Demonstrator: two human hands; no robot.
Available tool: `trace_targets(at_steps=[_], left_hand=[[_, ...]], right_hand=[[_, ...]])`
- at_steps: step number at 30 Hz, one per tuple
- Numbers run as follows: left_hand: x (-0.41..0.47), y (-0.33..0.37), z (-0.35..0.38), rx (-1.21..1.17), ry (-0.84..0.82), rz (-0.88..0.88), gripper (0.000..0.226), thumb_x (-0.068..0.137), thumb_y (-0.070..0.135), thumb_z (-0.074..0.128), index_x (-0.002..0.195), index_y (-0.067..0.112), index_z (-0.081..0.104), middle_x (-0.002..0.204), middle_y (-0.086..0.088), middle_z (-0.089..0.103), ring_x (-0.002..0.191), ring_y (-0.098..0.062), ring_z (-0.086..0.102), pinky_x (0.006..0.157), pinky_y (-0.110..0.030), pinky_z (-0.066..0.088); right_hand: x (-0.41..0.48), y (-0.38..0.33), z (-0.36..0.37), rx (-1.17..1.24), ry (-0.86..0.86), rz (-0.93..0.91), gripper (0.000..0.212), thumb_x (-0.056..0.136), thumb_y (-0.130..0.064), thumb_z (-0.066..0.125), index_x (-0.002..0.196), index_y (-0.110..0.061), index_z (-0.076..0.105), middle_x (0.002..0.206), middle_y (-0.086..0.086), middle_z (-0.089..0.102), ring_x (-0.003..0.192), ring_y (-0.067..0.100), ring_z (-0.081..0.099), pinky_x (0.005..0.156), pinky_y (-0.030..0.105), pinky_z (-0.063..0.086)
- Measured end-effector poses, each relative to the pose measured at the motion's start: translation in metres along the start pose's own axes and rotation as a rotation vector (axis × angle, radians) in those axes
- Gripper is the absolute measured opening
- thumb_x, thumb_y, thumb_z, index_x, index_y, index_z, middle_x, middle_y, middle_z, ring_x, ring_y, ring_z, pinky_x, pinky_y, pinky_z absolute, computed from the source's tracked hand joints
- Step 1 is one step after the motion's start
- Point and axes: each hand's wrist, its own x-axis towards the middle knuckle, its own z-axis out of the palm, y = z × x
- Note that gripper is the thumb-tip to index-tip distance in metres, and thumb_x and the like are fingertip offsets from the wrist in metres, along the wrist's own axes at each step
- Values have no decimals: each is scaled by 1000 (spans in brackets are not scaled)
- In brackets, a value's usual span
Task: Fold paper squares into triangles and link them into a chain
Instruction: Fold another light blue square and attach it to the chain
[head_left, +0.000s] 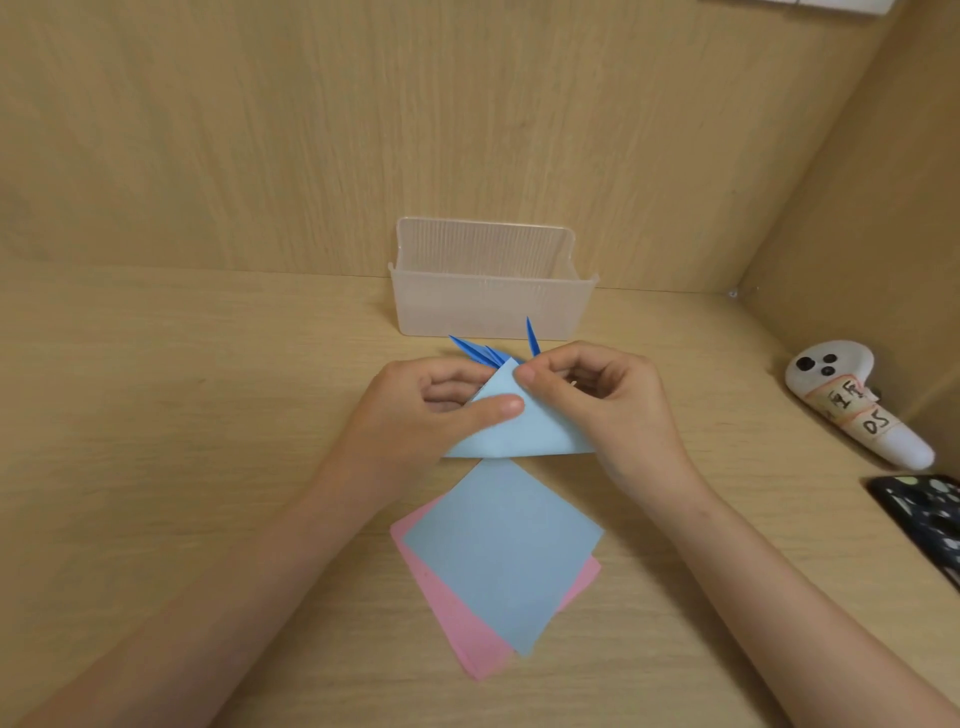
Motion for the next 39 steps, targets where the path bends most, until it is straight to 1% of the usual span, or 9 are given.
trace_targets(at_steps=[3, 7, 13, 18, 24, 30, 35, 37, 39], left_hand=[[3, 0, -1, -19, 130, 73, 10, 77, 9, 74, 83, 16, 72, 71, 13, 73, 68, 5, 66, 64, -6, 46], [3, -1, 0, 10, 186, 128, 14, 77, 8, 74, 74, 22, 72, 70, 16, 72, 66, 6, 65, 65, -7, 46], [2, -2, 1, -19, 187, 116, 13, 76, 9, 75, 78, 21, 73, 64, 9, 72, 63, 4, 64, 63, -8, 46], [3, -2, 0, 50, 206, 167, 14, 76, 9, 75, 72, 22, 73, 68, 14, 72, 64, 4, 64, 64, -7, 45], [2, -3, 1, 90, 204, 197, 15, 78, 9, 73, 73, 23, 74, 71, 13, 73, 66, 4, 65, 66, -7, 46], [2, -3, 1, 73, 191, 189, 19, 79, 7, 72, 72, 25, 72, 68, 16, 72, 65, 6, 65, 65, -6, 45], [2, -2, 1, 67, 181, 166, 17, 77, 9, 74, 71, 24, 72, 66, 16, 72, 64, 5, 65, 64, -7, 46], [2, -2, 2, 50, 181, 144, 15, 74, 8, 77, 72, 22, 72, 65, 14, 72, 63, 4, 66, 64, -8, 48], [2, -2, 3, 6, 223, 118, 13, 72, 8, 78, 73, 20, 72, 66, 12, 72, 64, 2, 67, 64, -8, 48]], right_hand=[[0, 0, 0, -3, -14, -17, 9, 81, -13, 72, 73, -12, 71, 66, -7, 65, 66, 7, 53, 62, 21, 41], [-1, 0, 1, 8, -33, -14, 8, 82, -11, 71, 74, -11, 71, 68, -5, 65, 66, 7, 53, 62, 19, 41], [-1, 0, 1, 6, -48, -28, 10, 83, -12, 70, 73, -13, 71, 67, -5, 65, 65, 8, 52, 61, 19, 40], [-2, 0, 2, 15, -56, -30, 10, 82, -11, 71, 73, -13, 71, 67, -4, 65, 66, 8, 53, 61, 18, 40], [-2, 0, 2, 16, -57, -34, 10, 83, -11, 70, 73, -12, 71, 67, -4, 65, 66, 8, 53, 61, 17, 40], [-3, -1, 2, 9, -71, -30, 9, 83, -12, 70, 74, -12, 71, 67, -3, 65, 65, 7, 52, 60, 17, 40], [-2, -1, 1, 1, -74, -19, 9, 83, -12, 70, 74, -12, 72, 70, 3, 65, 65, 10, 52, 60, 20, 39], [-2, -1, 1, -7, -76, -15, 10, 83, -12, 70, 73, -14, 71, 69, 0, 65, 65, 8, 52, 60, 20, 39], [-2, -1, 2, 18, -48, -20, 8, 81, -17, 73, 74, -15, 71, 68, -6, 65, 66, 6, 52, 60, 17, 39]])
